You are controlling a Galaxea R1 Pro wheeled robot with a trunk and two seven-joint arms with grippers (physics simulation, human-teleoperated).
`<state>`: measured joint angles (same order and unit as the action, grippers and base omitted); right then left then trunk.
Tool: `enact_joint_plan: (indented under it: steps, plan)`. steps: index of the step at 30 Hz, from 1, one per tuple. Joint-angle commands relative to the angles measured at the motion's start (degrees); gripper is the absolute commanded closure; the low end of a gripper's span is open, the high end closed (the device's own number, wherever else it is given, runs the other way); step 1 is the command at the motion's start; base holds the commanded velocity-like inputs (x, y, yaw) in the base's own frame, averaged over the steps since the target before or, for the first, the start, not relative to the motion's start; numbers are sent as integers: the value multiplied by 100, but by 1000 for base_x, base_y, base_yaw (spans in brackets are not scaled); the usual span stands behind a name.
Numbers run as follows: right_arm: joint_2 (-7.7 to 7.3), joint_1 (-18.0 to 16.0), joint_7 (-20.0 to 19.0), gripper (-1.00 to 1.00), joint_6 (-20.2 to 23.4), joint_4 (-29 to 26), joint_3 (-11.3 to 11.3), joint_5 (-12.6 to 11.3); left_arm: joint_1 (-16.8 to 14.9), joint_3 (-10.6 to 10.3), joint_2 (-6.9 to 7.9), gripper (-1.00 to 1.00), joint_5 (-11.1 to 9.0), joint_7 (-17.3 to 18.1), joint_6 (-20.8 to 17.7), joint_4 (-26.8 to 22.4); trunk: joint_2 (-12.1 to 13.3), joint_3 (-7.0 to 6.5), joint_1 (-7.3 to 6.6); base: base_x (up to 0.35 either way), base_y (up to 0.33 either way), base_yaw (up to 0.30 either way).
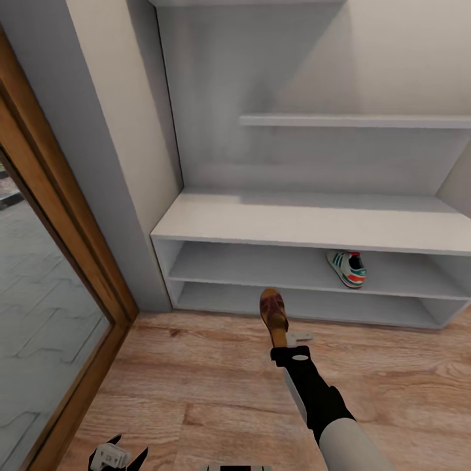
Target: Pick up the two gym shoes and the two sandals from the corridor floor and place them onto the hallstand (shoe rack) in the corridor, making sure they are on the rack and not on the floor. Arrange them so the two gym shoes are next to each other and the two sandals are next to each other.
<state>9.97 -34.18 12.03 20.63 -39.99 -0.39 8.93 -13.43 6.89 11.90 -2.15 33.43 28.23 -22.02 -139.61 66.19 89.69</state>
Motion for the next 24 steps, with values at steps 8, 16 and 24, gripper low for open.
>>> enact_joint_plan:
  steps: [8,16,24]
  plan:
    - [3,-8,158,100,203,-214,-20,23,-6,32,-3,-100,-22,59,-13,5,-2,5,0,153,0,1]
    - [3,-157,1395,100,1089,-821,5,-1766,-6,37,-3,-100,-22,51,-19,5,-2,5,0,84,0,0]
    - [3,-184,1689,100,1134,-819,38,-2120,-4,40,-3,-100,-22,50,-19,5,-2,5,0,3,0,0]
